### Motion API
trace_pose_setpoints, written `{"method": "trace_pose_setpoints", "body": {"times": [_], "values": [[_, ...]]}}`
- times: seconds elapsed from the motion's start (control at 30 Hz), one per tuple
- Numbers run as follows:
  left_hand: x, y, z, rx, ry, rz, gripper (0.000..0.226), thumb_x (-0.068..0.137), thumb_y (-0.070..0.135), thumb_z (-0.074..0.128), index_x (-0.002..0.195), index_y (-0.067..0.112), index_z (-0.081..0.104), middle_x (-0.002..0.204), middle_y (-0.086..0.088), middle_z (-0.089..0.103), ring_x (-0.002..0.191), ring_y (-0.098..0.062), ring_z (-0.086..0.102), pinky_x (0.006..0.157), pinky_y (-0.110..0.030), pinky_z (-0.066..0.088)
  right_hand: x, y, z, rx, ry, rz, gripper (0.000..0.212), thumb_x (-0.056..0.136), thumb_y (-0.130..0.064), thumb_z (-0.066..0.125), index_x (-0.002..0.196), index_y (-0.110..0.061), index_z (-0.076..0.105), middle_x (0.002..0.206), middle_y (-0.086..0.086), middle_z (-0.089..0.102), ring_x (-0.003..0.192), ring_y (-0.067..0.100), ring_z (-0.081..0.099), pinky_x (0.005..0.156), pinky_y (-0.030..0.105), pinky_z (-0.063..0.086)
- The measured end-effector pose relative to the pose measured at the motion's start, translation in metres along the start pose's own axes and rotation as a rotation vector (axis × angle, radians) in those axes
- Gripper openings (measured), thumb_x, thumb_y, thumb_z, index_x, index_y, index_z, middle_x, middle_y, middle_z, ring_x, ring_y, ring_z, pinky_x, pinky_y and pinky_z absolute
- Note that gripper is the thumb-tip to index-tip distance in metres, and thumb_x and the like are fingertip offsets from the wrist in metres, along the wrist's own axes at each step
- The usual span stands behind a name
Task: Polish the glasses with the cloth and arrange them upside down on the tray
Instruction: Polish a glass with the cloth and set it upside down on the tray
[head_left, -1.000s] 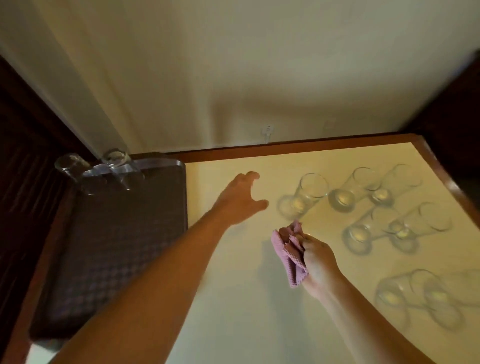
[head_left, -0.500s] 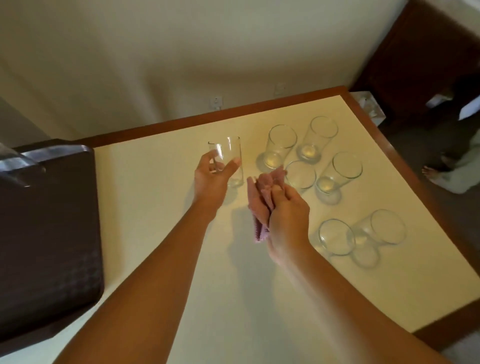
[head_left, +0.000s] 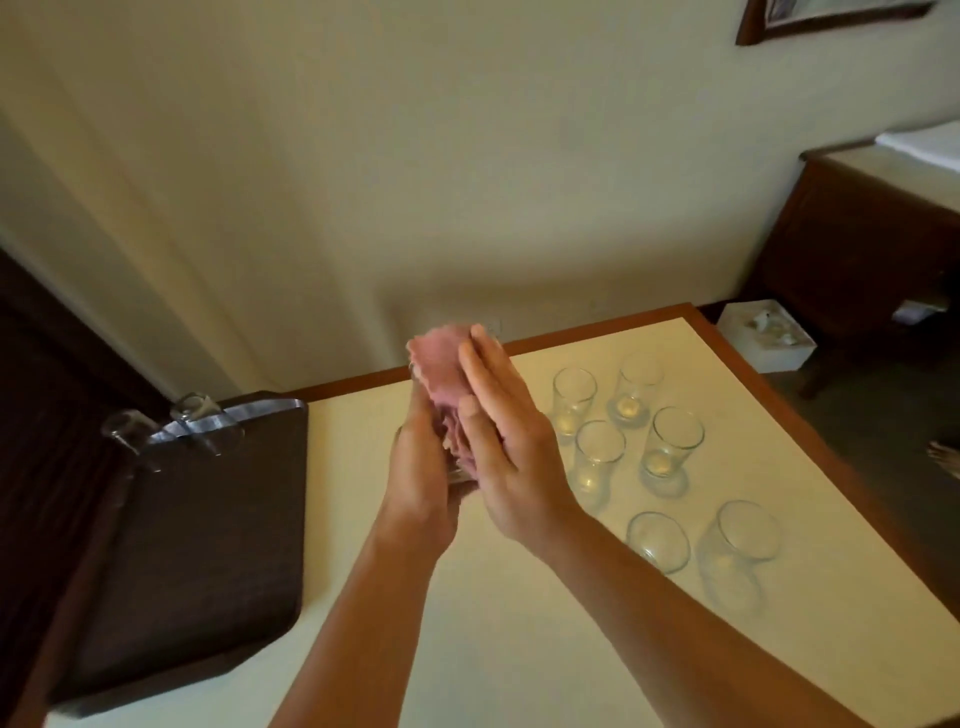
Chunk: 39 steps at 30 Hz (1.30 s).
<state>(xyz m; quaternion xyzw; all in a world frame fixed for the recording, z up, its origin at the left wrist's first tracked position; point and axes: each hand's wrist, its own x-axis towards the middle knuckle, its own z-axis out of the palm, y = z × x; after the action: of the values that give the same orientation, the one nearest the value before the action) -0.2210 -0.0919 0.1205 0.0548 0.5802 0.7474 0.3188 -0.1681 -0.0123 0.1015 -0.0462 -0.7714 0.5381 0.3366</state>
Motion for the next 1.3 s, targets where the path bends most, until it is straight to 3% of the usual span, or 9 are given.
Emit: {"method": "trace_pose_setpoints", "body": {"times": [0.1, 0.23, 0.5, 0.57, 0.7, 0.9, 1.07, 1.13, 1.3], "values": [[-0.027, 0.018, 0.011, -0.036, 0.025, 0.031, 0.068, 0.104, 0.064, 0.040, 0.111, 0.009, 0.080, 0.108, -0.020, 0.076, 0.100, -0.029, 0.074, 0.090, -0.047, 0.057, 0.025, -0.028, -0.007, 0.212, 0.066, 0.148, 0.044, 0.109, -0.030, 0.042, 0.153, -0.032, 0.042, 0.112, -0.011, 0.060, 0.091, 0.002, 0.059, 0.081, 0.025, 0.049], [-0.036, 0.047, -0.001, -0.257, 0.001, 0.106, 0.057, 0.098, 0.066, 0.053, 0.096, 0.012, 0.071, 0.089, -0.008, 0.062, 0.079, -0.019, 0.065, 0.071, -0.029, 0.055, -0.036, -0.060, 0.018, 0.131, -0.006, 0.049, 0.050, 0.105, -0.034, 0.046, 0.155, -0.033, 0.039, 0.158, -0.008, 0.045, 0.138, 0.006, 0.050, 0.108, 0.035, 0.050], [-0.060, 0.076, 0.008, -0.145, 0.173, 0.172, 0.082, 0.089, 0.065, 0.070, 0.140, 0.003, 0.055, 0.101, -0.012, 0.066, 0.070, -0.017, 0.074, 0.057, -0.031, 0.060, -0.008, -0.103, 0.013, 0.237, 0.027, 0.145, 0.047, 0.108, -0.029, 0.044, 0.153, -0.042, 0.039, 0.123, -0.015, 0.065, 0.107, 0.004, 0.069, 0.091, 0.029, 0.060], [-0.057, 0.077, 0.004, -0.123, 0.303, 0.272, 0.073, 0.093, 0.061, 0.068, 0.130, 0.000, 0.056, 0.092, -0.012, 0.068, 0.064, -0.018, 0.071, 0.055, -0.031, 0.058, -0.028, -0.107, 0.019, 0.198, 0.039, 0.077, 0.049, 0.108, -0.030, 0.044, 0.152, -0.049, 0.033, 0.140, -0.017, 0.059, 0.122, 0.003, 0.063, 0.099, 0.038, 0.058], [-0.065, 0.072, 0.014, 0.021, 0.252, 0.195, 0.073, 0.091, 0.072, 0.058, 0.125, 0.008, 0.067, 0.101, -0.009, 0.074, 0.088, -0.025, 0.074, 0.068, -0.037, 0.059, 0.031, -0.102, 0.002, 0.369, 0.108, 0.203, 0.042, 0.110, -0.030, 0.039, 0.147, -0.047, 0.046, 0.103, -0.017, 0.066, 0.086, -0.004, 0.063, 0.082, 0.023, 0.054], [-0.066, 0.086, 0.010, 0.000, 0.386, 0.311, 0.073, 0.094, 0.066, 0.063, 0.117, -0.001, 0.051, 0.076, -0.017, 0.062, 0.044, -0.010, 0.061, 0.041, -0.025, 0.048, -0.032, -0.108, 0.020, 0.144, -0.002, 0.065, 0.051, 0.105, -0.039, 0.038, 0.155, -0.043, 0.030, 0.146, -0.009, 0.056, 0.128, 0.007, 0.059, 0.104, 0.043, 0.054], [-0.082, 0.074, 0.024, 0.085, 0.227, 0.163, 0.067, 0.100, 0.070, 0.038, 0.111, 0.018, 0.078, 0.109, -0.010, 0.080, 0.107, -0.034, 0.073, 0.098, -0.054, 0.058, 0.035, -0.109, -0.008, 0.298, 0.089, 0.119, 0.042, 0.108, -0.038, 0.039, 0.150, -0.041, 0.044, 0.107, -0.017, 0.067, 0.095, -0.001, 0.064, 0.084, 0.032, 0.056], [-0.085, 0.079, 0.028, 0.047, 0.200, 0.191, 0.075, 0.087, 0.083, 0.049, 0.124, 0.021, 0.065, 0.119, -0.012, 0.072, 0.101, -0.026, 0.074, 0.088, -0.051, 0.063, 0.034, -0.116, -0.008, 0.293, 0.069, 0.100, 0.038, 0.110, -0.035, 0.037, 0.144, -0.046, 0.050, 0.088, -0.019, 0.061, 0.082, 0.001, 0.059, 0.076, 0.033, 0.054], [-0.085, 0.091, 0.017, 0.050, 0.301, 0.304, 0.048, 0.096, 0.058, 0.064, 0.103, 0.011, 0.057, 0.073, -0.003, 0.057, 0.050, -0.008, 0.059, 0.050, -0.026, 0.049, -0.024, -0.126, 0.012, 0.251, 0.024, 0.045, 0.044, 0.109, -0.031, 0.036, 0.143, -0.059, 0.037, 0.123, -0.017, 0.066, 0.107, 0.004, 0.067, 0.097, 0.036, 0.058]]}}
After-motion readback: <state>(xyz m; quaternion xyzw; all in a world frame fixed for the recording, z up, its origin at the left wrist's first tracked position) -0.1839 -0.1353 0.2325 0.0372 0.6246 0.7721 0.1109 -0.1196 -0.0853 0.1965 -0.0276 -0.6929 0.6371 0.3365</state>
